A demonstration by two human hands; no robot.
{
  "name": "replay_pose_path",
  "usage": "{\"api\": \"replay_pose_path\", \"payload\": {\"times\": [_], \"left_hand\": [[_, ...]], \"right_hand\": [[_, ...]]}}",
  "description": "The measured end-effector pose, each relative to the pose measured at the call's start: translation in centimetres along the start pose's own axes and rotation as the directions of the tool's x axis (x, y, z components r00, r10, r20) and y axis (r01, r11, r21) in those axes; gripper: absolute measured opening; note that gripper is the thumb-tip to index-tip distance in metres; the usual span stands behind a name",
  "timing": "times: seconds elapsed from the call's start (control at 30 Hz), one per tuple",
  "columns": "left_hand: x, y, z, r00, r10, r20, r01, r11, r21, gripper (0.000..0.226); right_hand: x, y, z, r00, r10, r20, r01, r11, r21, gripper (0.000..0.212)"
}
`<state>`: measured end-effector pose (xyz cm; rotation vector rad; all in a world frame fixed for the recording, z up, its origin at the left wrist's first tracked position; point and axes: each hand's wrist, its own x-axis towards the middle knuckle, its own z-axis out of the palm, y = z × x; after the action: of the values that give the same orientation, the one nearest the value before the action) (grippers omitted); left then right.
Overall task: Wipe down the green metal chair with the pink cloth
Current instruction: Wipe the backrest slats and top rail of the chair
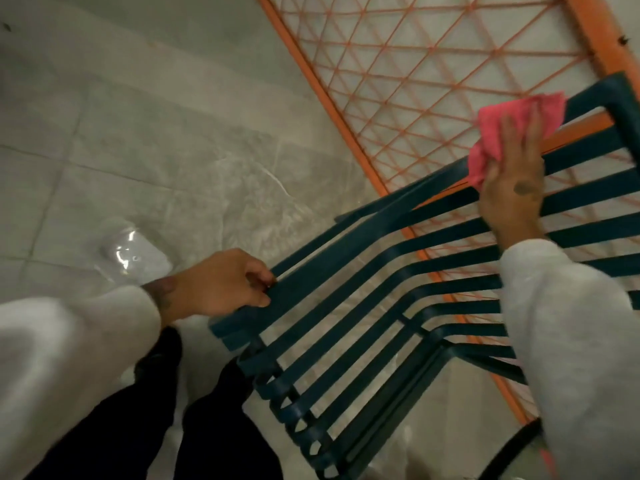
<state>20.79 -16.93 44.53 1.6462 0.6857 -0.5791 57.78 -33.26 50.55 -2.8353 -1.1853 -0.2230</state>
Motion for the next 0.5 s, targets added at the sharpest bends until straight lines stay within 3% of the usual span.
{"api": "replay_pose_path", "payload": {"times": [0.03, 0.1, 0.2, 0.4, 0.5], "left_hand": [[0.0, 0.1, -0.1, 1.000, -0.008, -0.004, 0.008, 1.000, -0.004, 0.035], [0.1, 0.5, -0.1, 1.000, -0.008, -0.003, 0.008, 1.000, 0.012, 0.037], [0.2, 0.4, -0.1, 1.000, 0.001, 0.009, -0.001, 1.000, 0.024, 0.037], [0.4, 0.3, -0.1, 1.000, 0.017, 0.011, -0.017, 1.000, 0.018, 0.031], [0.3, 0.4, -0.1, 0.999, 0.045, -0.019, -0.044, 0.997, 0.063, 0.016]], "right_hand": [[-0.2, -0.7, 0.2, 0.999, 0.041, -0.036, -0.040, 0.999, 0.025, 0.060], [-1.8, -2.9, 0.7, 0.995, 0.101, -0.007, -0.096, 0.963, 0.253, 0.051], [-6.3, -8.3, 2.8, 0.967, 0.142, 0.211, -0.243, 0.765, 0.596, 0.047], [-17.9, -18.9, 4.2, 0.948, 0.123, 0.293, -0.309, 0.577, 0.756, 0.054], [-21.6, -21.7, 2.6, 0.957, -0.065, 0.283, -0.218, 0.484, 0.848, 0.046]]}}
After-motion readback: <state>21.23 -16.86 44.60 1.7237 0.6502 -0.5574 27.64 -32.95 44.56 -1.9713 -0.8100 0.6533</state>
